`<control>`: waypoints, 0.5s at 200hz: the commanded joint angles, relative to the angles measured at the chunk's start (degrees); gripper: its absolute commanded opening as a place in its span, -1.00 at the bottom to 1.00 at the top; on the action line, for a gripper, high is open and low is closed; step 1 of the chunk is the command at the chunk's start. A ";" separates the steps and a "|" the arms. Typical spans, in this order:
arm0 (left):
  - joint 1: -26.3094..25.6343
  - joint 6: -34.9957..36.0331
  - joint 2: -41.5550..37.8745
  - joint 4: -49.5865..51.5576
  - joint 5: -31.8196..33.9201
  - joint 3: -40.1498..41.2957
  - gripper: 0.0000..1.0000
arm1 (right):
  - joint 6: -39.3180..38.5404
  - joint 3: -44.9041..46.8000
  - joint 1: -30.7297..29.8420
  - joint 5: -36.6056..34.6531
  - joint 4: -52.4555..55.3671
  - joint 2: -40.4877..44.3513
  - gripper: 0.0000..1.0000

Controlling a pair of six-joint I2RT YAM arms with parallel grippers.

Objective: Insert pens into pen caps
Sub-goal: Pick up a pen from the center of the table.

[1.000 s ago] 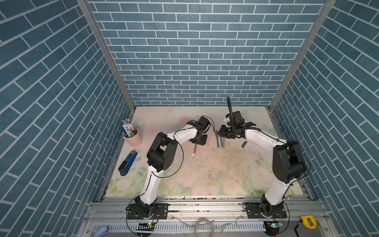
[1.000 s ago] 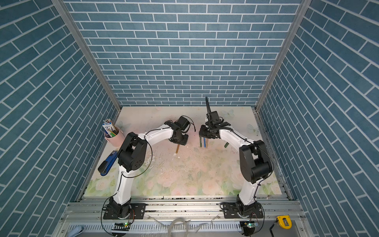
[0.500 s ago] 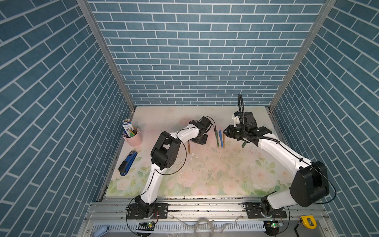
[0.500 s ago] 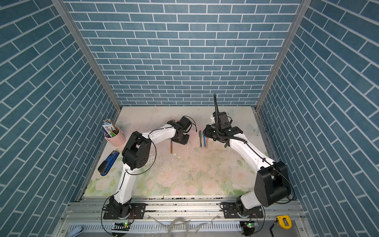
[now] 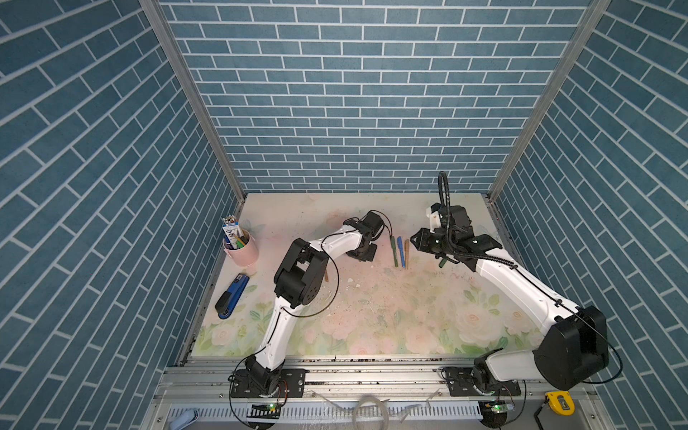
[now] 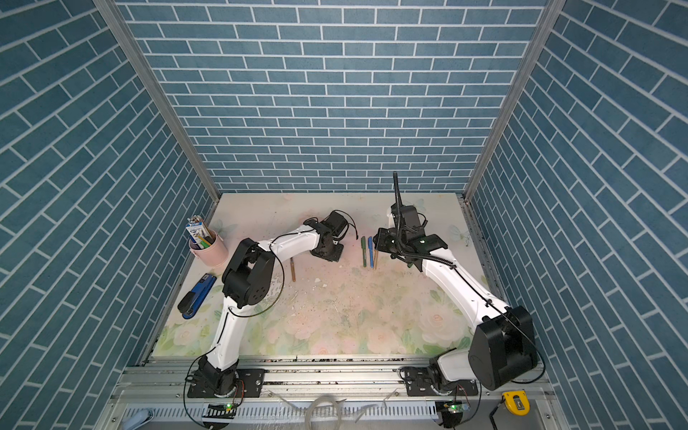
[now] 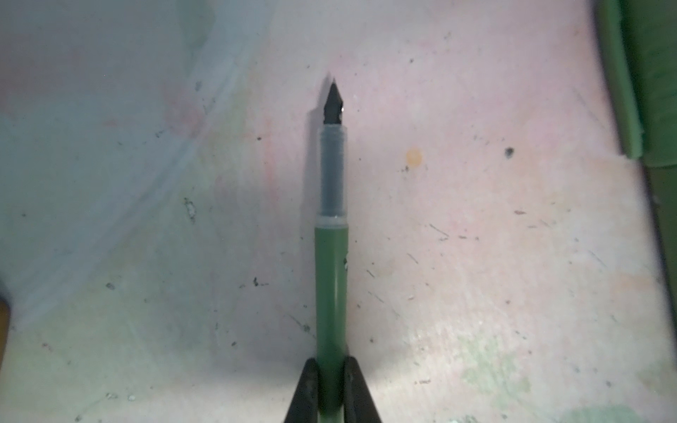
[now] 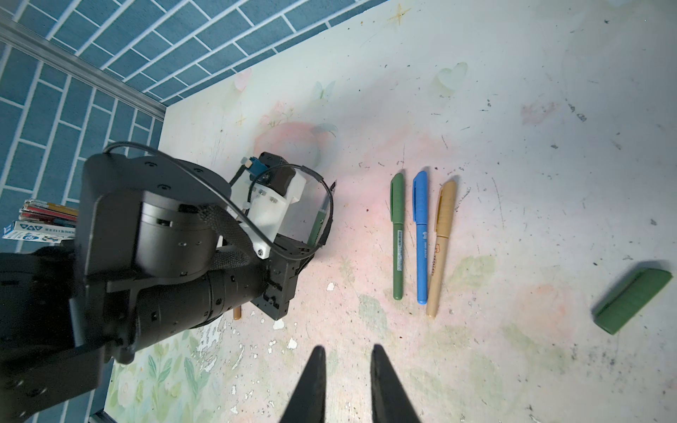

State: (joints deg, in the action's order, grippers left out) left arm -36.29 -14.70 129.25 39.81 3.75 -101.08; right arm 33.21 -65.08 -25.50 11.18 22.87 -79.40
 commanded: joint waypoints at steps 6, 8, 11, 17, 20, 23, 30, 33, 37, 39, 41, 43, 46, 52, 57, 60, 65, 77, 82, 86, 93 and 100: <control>-0.18 0.95 -2.71 0.11 -0.99 2.55 -0.98 | 0.19 0.74 0.15 -0.13 -0.48 0.65 -0.53; -0.18 1.05 -2.87 -0.04 -1.08 2.66 -0.99 | 0.19 0.76 0.17 -0.09 -0.58 0.71 -0.53; -0.18 1.07 -3.14 -0.26 -1.18 2.93 -0.99 | 0.14 0.82 0.18 -0.09 -0.67 0.73 -0.53; -0.18 1.14 -3.66 -0.81 -1.37 3.44 -1.00 | 0.14 0.83 0.18 -0.02 -0.67 0.80 -0.53; -0.20 1.14 -3.90 -1.00 -1.52 3.70 -1.00 | 0.18 0.83 0.25 -0.04 -0.74 0.82 -0.53; -0.18 1.16 -4.07 -1.18 -1.61 3.84 -1.00 | 0.19 0.83 0.19 -0.06 -0.73 0.90 -0.53; -0.18 1.23 -4.71 -1.76 -1.93 4.28 -1.00 | 0.08 0.76 0.17 -0.10 -0.74 0.95 -0.53; -0.19 1.25 -4.94 -2.21 -2.29 4.51 -1.00 | 0.05 0.70 0.18 -0.08 -0.86 0.99 -0.53; -0.18 1.23 -5.42 -2.88 -2.68 5.05 -1.00 | 0.01 0.82 0.18 -0.09 -0.91 1.00 -0.53; -0.18 1.16 -5.72 -3.16 -2.87 5.44 -1.00 | 0.01 0.83 0.18 -0.06 -0.97 1.00 -0.53; -0.20 1.16 -6.00 -3.51 -2.98 5.74 -1.00 | 0.01 0.79 0.23 0.02 -0.98 0.95 -0.53; -0.19 1.10 -6.31 -3.93 -3.14 6.03 -1.00 | 0.01 0.78 0.22 0.08 -0.99 0.92 -0.53; -0.18 1.00 -6.71 -4.48 -3.44 6.44 -1.00 | 0.01 0.82 0.21 0.17 -0.99 0.91 -0.53; -0.18 0.99 -7.78 -5.72 -4.20 7.64 -1.00 | -0.03 0.86 0.20 0.24 -0.99 0.87 -0.53; -0.18 0.95 -8.72 -7.03 -4.94 8.63 -1.00 | 0.01 1.04 0.21 0.37 -1.07 0.87 -0.53; -0.18 0.83 -9.31 -7.84 -5.19 9.24 -1.00 | 0.01 1.15 0.19 0.47 -1.32 0.90 -0.53; -0.19 0.74 -10.40 -9.10 -6.05 10.45 -1.00 | 0.01 1.49 0.18 0.63 -1.70 0.91 -0.53; -0.18 0.68 -12.94 -13.01 -8.02 13.50 -1.00 | 0.55 2.48 0.24 1.51 -3.18 0.87 -0.53; -0.18 0.64 -14.10 -14.48 -8.52 14.58 -1.00 | 0.83 2.94 0.22 2.27 -3.95 0.76 -0.52; -0.18 0.61 -14.93 -15.55 -8.91 15.59 -1.00 | 1.09 3.34 0.24 2.99 -4.66 0.67 -0.52; -0.18 0.63 -16.20 -17.17 -9.87 17.00 -1.00 | 1.77 4.13 0.18 4.24 -6.12 0.41 -0.52; -0.26 0.64 -17.44 -18.77 -10.79 18.40 -1.00 | 2.58 4.96 0.18 5.48 -7.83 0.09 -0.48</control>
State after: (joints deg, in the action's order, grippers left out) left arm -36.29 -14.31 116.22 29.08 -2.81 -86.24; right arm 33.28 -62.52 -25.47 12.75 19.68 -79.37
